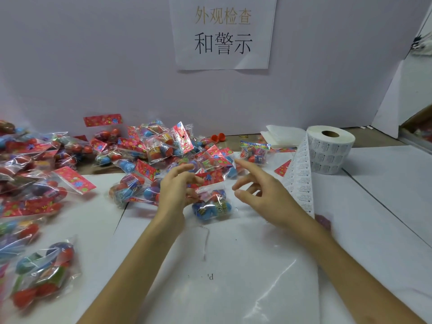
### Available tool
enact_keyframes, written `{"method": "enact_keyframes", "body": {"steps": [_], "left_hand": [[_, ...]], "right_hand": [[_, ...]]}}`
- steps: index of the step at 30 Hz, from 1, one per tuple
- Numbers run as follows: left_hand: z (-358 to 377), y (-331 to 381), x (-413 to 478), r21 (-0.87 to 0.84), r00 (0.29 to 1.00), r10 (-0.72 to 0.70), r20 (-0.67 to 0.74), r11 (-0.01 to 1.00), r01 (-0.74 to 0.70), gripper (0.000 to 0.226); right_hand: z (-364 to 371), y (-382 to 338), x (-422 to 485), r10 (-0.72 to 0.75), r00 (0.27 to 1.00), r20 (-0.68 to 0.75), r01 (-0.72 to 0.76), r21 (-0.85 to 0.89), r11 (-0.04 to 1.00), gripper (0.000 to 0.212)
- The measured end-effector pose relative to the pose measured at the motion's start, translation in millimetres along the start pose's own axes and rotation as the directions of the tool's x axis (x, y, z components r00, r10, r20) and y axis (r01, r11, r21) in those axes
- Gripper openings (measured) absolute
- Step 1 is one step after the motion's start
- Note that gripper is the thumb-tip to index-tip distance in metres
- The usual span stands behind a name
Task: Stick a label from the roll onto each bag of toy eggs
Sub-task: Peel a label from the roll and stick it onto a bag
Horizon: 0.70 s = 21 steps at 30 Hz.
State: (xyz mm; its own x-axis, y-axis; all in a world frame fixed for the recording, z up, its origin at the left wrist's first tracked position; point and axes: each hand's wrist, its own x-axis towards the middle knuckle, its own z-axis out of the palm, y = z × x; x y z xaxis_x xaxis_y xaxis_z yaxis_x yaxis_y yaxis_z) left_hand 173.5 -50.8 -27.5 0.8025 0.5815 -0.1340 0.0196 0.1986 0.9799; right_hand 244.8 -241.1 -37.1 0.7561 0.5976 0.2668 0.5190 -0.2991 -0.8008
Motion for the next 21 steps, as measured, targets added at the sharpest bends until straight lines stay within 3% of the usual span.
{"method": "enact_keyframes", "body": {"steps": [3,7,12,16,21], "left_hand": [[0.3,-1.1,1.2,0.061,1.0,-0.004,-0.026,0.998,0.006,0.029],[3.9,-4.4,-1.9,0.087,0.998,-0.047,0.041,0.995,0.043,0.023],[5.1,-7.4,-7.1,0.037,0.982,-0.101,0.158,0.995,0.097,0.021],[9.7,-9.3,-10.8,0.01,0.953,-0.126,0.277,0.992,0.129,0.019],[9.3,-7.9,-11.2,0.019,0.971,-0.107,0.212,0.994,0.106,0.026]], "right_hand": [[4.8,1.5,-1.5,0.098,0.991,0.086,-0.083,-0.165,0.983,0.078],[8.5,2.6,-1.8,0.159,0.979,0.127,-0.142,-0.139,0.98,0.081],[8.2,1.6,-0.7,0.135,0.99,-0.029,-0.133,0.061,0.989,0.07],[6.0,2.9,0.3,0.122,0.985,-0.123,-0.106,0.125,0.986,0.07],[-2.9,-0.2,3.0,0.12,0.954,-0.276,-0.058,0.222,0.973,0.067]]}}
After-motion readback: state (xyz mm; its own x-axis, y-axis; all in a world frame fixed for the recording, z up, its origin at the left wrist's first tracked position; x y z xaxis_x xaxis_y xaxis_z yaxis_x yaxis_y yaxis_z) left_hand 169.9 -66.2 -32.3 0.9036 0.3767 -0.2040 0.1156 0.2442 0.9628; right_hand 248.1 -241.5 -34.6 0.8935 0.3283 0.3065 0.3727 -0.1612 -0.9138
